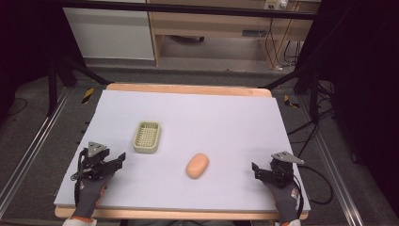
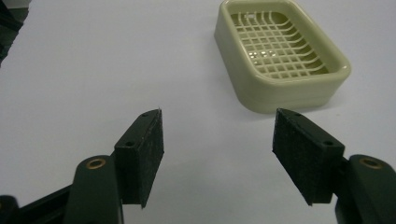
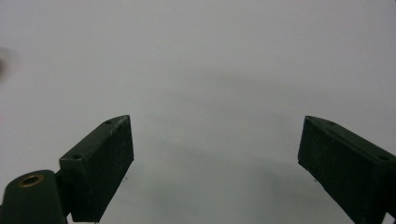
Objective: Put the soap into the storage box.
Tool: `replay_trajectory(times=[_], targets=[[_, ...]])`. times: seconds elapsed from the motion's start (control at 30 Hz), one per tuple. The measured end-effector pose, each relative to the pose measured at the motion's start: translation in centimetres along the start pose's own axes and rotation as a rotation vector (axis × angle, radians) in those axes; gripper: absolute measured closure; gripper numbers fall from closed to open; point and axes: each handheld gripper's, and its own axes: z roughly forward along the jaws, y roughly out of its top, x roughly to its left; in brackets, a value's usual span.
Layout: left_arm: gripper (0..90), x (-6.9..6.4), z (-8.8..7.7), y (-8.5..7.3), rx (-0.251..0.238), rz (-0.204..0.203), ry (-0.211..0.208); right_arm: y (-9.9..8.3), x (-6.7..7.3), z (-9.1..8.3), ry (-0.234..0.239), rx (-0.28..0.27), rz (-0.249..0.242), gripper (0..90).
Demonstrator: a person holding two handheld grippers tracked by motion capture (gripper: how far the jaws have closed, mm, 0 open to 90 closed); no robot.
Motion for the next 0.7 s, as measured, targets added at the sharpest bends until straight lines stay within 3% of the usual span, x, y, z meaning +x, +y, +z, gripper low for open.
replay_trajectory(times=[0.23, 0.7], targets=[[34.4, -1.4, -0.4, 0.2, -0.016, 0.017, -0.029, 0.0, 0.2, 0.1, 0.000, 0.008, -0.009, 10.5], [32.0, -3.6, -0.5, 0.4, -0.004, 0.075, -0.097, 0.0, 0.3, 0.1, -0.023, 0.015, -0.003, 8.5]])
